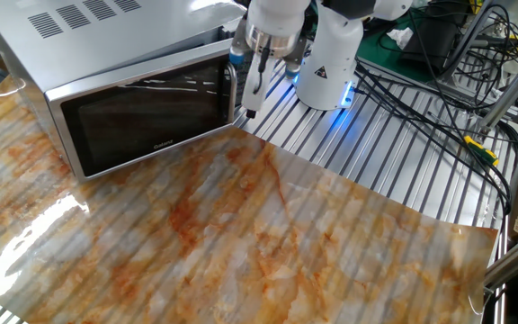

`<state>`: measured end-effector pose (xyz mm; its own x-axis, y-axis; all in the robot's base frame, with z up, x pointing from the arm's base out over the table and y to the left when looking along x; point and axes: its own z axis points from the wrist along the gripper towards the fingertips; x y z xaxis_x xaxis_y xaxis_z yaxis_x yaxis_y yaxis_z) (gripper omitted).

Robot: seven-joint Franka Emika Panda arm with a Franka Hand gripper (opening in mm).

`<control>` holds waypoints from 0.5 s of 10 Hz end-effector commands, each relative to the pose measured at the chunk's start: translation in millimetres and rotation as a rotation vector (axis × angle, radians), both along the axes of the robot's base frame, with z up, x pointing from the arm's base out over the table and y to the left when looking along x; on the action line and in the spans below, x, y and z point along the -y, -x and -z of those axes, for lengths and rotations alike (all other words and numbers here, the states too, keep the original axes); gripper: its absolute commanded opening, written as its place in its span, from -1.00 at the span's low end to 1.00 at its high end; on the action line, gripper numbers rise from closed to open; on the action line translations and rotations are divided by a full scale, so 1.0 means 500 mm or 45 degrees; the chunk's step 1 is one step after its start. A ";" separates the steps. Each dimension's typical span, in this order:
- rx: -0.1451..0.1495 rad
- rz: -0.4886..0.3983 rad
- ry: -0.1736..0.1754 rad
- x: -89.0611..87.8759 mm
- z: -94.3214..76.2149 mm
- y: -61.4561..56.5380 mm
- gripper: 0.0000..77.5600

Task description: Open the microwave door

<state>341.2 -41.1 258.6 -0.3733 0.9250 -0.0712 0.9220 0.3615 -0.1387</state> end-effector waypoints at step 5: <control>-0.229 -1.426 -0.096 -0.035 0.022 -0.031 1.00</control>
<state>343.7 -37.6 256.5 -0.5713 0.8199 -0.0368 0.8141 0.5604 -0.1520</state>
